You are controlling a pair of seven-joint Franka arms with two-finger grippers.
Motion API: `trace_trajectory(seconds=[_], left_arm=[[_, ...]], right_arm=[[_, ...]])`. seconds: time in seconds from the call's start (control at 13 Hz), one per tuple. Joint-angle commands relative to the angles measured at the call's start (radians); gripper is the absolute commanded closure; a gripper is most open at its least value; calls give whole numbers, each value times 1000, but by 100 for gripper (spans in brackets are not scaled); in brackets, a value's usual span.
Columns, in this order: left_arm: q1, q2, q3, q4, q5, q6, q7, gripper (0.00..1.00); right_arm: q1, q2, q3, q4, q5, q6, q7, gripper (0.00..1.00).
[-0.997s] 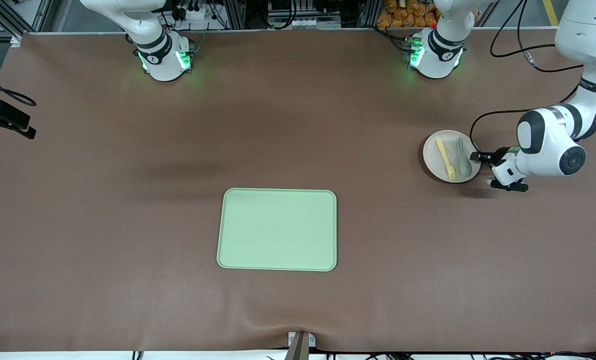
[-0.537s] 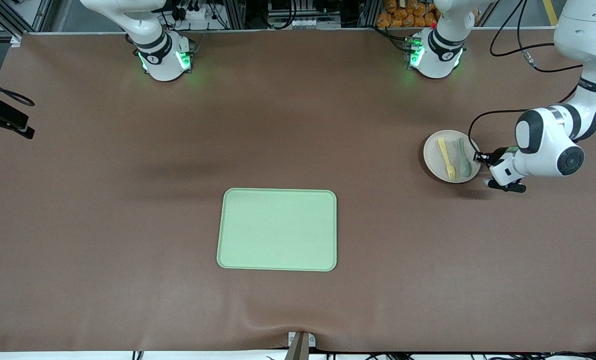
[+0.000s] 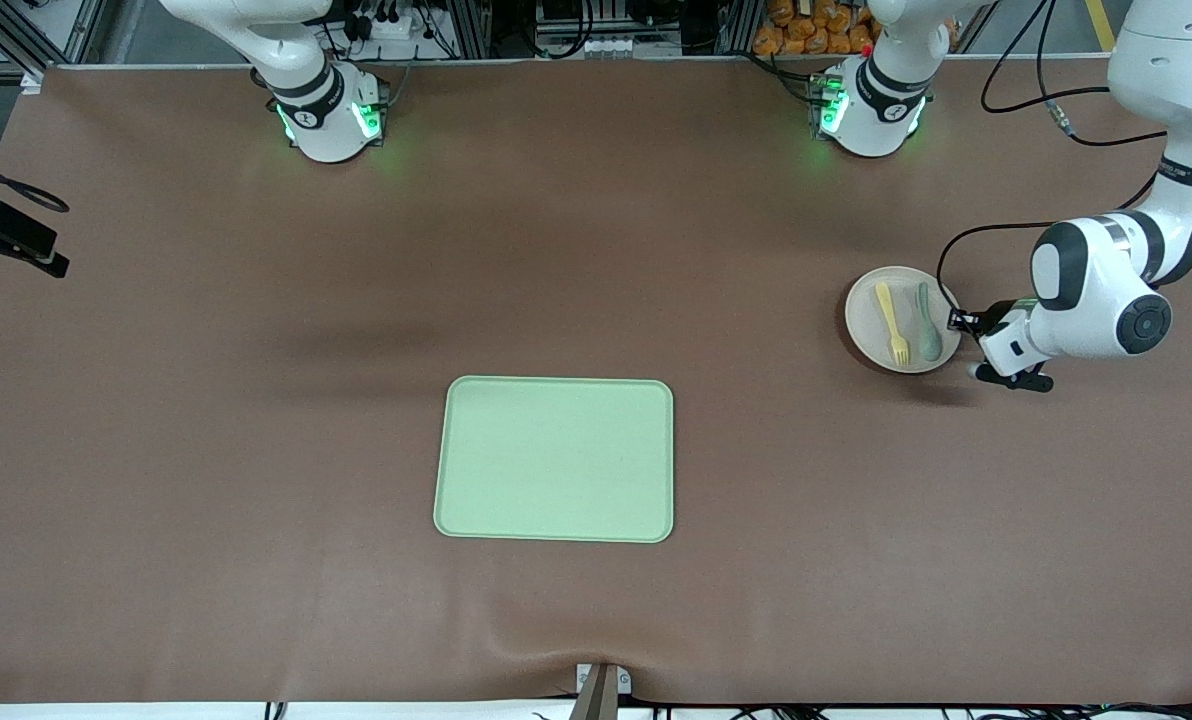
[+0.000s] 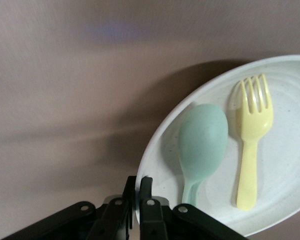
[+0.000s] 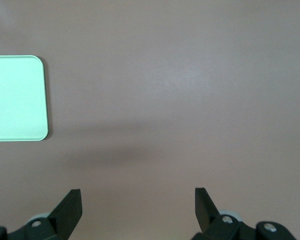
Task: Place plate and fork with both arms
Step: 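Close the left gripper on the plate rim, then carry the plate with the left gripper onto the green tray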
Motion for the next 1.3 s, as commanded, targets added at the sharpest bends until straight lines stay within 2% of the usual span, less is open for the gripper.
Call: trace_trajectory(seconds=[0.0, 0.31, 0.69, 0.92, 1.07, 1.23], left_arm=[[1, 8, -14, 45, -22, 7, -21, 100], [-2, 8, -20, 89, -146, -17, -21, 100], [-31, 48, -23, 267, -250, -166, -24, 100], [-113, 111, -28, 417, -263, -272, -38, 100], [-182, 149, -28, 500, -276, -295, -41, 100], [-249, 154, -28, 531, -293, -298, -47, 100]], right_arm=[[-28, -1, 20, 4, 13, -8, -7, 0], [-30, -1, 20, 4, 11, -8, -7, 0], [-28, -1, 20, 4, 11, -6, -7, 0], [-28, -1, 20, 4, 11, -8, -7, 0], [-28, -1, 20, 4, 13, -6, -7, 0], [-30, -1, 20, 4, 13, -6, -6, 0]])
